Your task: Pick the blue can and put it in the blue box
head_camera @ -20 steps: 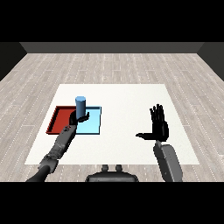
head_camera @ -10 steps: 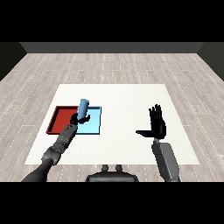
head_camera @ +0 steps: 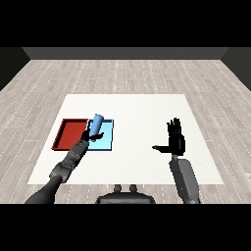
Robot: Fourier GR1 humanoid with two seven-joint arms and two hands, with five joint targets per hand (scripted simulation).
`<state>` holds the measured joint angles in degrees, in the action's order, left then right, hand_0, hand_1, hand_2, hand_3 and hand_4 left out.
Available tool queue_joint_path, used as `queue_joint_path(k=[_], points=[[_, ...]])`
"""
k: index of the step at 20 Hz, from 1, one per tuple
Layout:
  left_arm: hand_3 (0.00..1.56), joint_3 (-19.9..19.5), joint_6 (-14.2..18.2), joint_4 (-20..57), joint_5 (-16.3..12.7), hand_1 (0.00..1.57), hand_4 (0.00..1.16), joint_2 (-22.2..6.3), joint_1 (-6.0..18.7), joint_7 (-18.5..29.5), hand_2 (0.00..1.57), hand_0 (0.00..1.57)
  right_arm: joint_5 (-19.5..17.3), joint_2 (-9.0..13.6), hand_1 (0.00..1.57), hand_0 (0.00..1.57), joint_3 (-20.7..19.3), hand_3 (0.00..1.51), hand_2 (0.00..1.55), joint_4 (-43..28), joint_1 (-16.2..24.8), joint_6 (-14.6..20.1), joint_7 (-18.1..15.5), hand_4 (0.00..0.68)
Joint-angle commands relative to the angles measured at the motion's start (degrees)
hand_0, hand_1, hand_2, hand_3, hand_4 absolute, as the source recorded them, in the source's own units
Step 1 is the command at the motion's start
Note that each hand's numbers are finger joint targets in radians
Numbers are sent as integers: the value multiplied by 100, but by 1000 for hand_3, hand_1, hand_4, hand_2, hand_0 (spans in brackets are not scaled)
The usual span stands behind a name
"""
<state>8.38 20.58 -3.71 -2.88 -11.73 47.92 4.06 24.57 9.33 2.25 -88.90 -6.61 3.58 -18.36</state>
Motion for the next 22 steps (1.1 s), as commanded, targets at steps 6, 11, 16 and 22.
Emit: queue_joint_path(k=[6, 11, 16, 22], points=[[0, 251, 237, 357, 384, 0, 0, 185, -45, -577, 0, 0, 86, 1, 0, 0, -53, 0, 0, -369, 231, -69, 110, 0], [0, -260, 1121, -74, -32, 0, 0, 67, -215, 270, 0, 0, 93, -24, 0, 0, -84, 0, 0, -42, 113, -312, -53, 0], [0, -831, 1851, -1387, -542, 0, 0, 85, -474, 2086, 0, 0, 194, 15, 0, 0, -72, 0, 0, -401, 205, -317, 103, 0], [0, -760, 513, -2912, -747, 0, 0, 373, -1211, 3681, 0, 0, 93, 82, 0, 0, 6, 0, 0, -518, 317, -227, 329, 0]])
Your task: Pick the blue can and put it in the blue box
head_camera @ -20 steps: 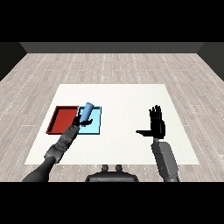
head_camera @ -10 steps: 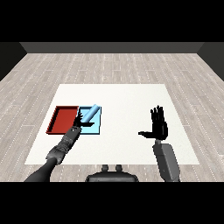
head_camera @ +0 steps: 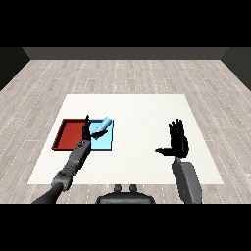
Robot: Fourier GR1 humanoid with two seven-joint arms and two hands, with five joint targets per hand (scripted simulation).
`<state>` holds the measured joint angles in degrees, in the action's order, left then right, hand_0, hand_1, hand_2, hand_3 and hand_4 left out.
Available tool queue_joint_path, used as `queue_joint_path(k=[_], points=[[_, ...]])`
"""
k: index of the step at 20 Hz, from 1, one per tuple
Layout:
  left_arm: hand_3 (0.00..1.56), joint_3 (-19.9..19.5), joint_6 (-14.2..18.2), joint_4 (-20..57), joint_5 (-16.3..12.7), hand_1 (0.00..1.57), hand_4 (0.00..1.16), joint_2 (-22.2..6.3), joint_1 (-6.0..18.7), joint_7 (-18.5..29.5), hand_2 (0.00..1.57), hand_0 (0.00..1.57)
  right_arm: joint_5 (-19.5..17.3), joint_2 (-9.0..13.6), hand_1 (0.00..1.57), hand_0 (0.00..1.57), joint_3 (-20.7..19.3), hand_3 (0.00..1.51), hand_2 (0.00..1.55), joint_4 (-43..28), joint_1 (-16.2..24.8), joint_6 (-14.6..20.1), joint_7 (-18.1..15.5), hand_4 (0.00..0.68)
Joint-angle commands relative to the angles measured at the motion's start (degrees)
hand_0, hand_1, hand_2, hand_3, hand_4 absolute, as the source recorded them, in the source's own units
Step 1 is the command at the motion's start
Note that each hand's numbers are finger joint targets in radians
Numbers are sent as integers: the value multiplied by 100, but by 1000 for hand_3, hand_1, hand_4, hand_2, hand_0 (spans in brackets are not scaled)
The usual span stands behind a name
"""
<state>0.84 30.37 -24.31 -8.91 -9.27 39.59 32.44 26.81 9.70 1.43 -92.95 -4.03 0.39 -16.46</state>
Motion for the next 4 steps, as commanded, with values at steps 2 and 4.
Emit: queue_joint_path(k=[2, 4], points=[[0, 38, -797, -1463, -261, 0, 0, 135, -717, 1096, 0, 0, -74, 156, 0, 0, -62, 0, 0, -4, -67, 67, 195, 0], [0, 256, -1050, -2079, -239, 0, 0, 136, -1185, 1204, 0, 0, -237, 38, 0, 0, 151, 0, 0, -157, 23, 109, 125, 0]])
